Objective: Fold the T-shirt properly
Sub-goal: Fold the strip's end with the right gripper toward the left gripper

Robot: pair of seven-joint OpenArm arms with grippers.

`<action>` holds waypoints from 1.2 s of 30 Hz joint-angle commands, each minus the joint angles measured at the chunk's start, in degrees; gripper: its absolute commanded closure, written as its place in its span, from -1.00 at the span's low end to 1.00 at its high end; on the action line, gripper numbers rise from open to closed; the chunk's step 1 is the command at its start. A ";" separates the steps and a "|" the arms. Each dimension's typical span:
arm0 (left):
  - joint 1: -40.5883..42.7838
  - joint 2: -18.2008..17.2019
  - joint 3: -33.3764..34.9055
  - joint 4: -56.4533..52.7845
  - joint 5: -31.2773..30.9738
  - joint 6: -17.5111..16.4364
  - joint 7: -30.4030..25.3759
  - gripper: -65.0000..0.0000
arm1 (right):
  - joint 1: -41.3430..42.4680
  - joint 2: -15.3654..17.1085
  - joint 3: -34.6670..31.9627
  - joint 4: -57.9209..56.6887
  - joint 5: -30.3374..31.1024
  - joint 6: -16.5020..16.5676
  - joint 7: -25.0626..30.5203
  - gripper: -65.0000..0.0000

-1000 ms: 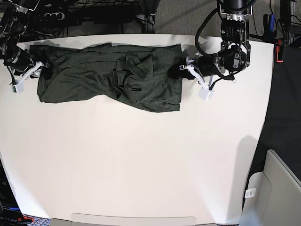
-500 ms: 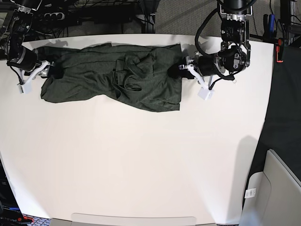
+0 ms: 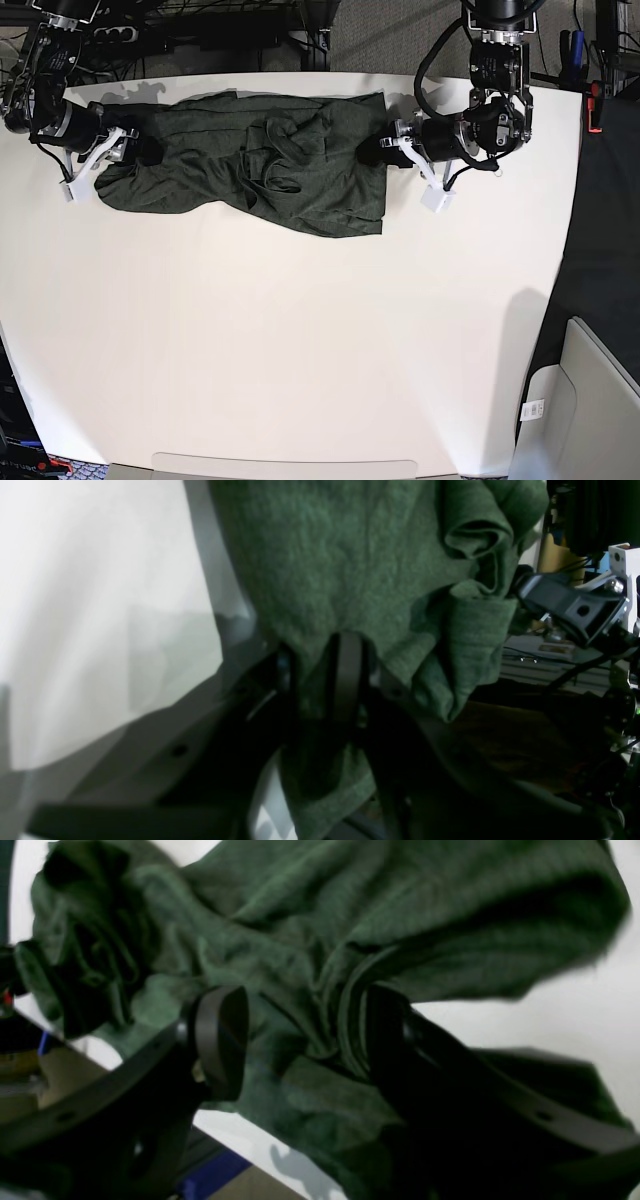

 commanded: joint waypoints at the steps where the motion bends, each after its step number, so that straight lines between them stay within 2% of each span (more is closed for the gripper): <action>1: -0.33 -0.18 -0.19 0.98 -0.21 -0.02 0.91 0.86 | 0.23 0.66 0.12 0.17 -1.11 -0.35 -2.10 0.08; 3: -0.33 -0.18 -0.19 0.98 -0.21 -0.02 0.91 0.86 | 0.23 0.66 0.38 0.17 -1.03 -0.35 -2.10 0.45; 6: -0.33 -0.18 -0.27 0.98 -0.21 -0.02 0.91 0.86 | 0.32 0.58 0.64 0.17 -0.76 -0.35 -1.93 0.87; 8: -0.33 -0.18 -0.27 0.98 -0.21 -0.02 0.91 0.86 | 0.32 0.22 2.93 0.35 -0.24 0.00 -1.93 0.97; 16: -0.16 -0.18 -0.27 0.98 -0.30 -0.02 0.91 0.86 | 0.32 -0.65 14.45 0.26 11.37 0.71 -1.93 0.98; 20: 0.11 -0.18 -0.10 0.98 -0.39 -0.02 0.91 0.86 | 1.02 -1.09 15.15 0.26 13.48 7.65 -2.10 0.98; 21: 0.37 -0.18 -0.19 0.98 -0.65 -0.02 0.91 0.86 | 1.20 -1.45 15.15 0.26 14.01 8.71 -2.10 0.98; 23: 0.55 -0.35 -0.19 0.98 -2.06 -0.02 0.91 0.86 | 2.08 -3.38 14.89 0.26 14.89 8.80 -2.28 0.98; 27: 0.55 -0.53 -0.19 0.98 -3.82 -0.02 0.91 0.86 | 3.84 -7.25 10.75 0.26 15.33 8.88 -2.37 0.98; 36: 0.55 -0.62 -0.19 0.71 -3.55 -0.02 0.29 0.86 | 8.41 -17.36 -1.20 0.26 14.71 8.88 -2.37 0.98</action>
